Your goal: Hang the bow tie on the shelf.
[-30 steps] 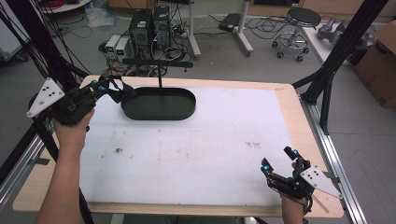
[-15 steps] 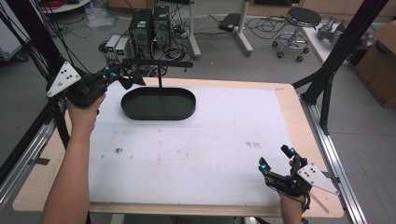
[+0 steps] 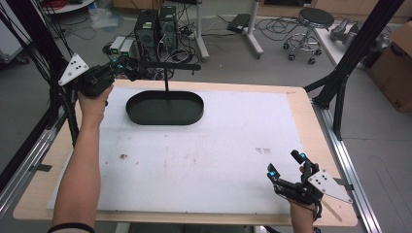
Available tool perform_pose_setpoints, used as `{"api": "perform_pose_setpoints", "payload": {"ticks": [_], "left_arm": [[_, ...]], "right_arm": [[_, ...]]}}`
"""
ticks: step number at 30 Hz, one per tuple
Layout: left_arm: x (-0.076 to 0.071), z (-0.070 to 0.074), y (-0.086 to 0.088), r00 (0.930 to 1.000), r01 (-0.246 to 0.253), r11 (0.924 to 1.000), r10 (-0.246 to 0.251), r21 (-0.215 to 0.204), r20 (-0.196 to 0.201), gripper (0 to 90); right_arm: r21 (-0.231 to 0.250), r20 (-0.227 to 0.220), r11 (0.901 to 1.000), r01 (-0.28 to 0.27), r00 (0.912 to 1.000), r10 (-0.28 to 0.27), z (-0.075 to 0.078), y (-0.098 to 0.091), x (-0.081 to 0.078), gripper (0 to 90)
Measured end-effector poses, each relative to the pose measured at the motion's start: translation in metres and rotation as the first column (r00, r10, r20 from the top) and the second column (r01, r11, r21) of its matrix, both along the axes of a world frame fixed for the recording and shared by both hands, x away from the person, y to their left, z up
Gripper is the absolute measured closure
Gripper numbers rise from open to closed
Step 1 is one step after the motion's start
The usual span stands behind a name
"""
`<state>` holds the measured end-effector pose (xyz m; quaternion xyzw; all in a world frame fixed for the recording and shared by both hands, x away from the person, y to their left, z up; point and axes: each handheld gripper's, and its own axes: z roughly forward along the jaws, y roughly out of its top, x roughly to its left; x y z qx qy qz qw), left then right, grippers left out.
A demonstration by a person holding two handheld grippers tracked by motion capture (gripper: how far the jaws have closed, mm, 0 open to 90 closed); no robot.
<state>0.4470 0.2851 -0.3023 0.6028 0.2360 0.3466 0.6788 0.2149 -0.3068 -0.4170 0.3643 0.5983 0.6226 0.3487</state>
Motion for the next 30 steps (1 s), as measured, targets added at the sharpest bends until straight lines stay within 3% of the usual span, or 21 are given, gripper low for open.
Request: {"api": "perform_pose_setpoints", "payload": {"ticks": [6, 13, 26, 28, 30], "left_arm": [[0.009, -0.011, 0.001, 0.9999, 0.011, 0.9999, -0.011, 0.011, -0.007, 88.2], [0.016, -0.026, 0.002, 0.9996, -0.001, 0.9996, 0.001, 0.028, -0.027, 88.1], [0.017, -0.045, 0.016, 0.9969, -0.030, 0.9983, 0.033, 0.050, -0.071, 87.5], [0.017, -0.046, 0.017, 0.9962, -0.033, 0.9983, 0.037, 0.049, -0.079, 86.0], [0.017, -0.046, 0.017, 0.9941, -0.047, 0.9977, 0.051, 0.048, -0.095, 76.9]], "right_arm": [[-0.001, 0.013, 1.0000, -0.004, 0.9999, 0.004, 0.003, 0.001, 0.001, 8.3], [-0.012, -0.003, 0.9997, -0.020, 0.9998, 0.020, 0.001, 0.004, 0.002, 8.2], [-0.019, 0.001, 0.9993, -0.032, 0.9995, 0.032, 0.001, 0.009, 0.004, 8.2], [-0.019, -0.002, 0.9992, -0.036, 0.9993, 0.036, 0.001, 0.010, 0.004, 8.2], [-0.021, -0.005, 0.9989, -0.041, 0.9991, 0.041, 0.001, 0.011, 0.004, 8.2]]}}
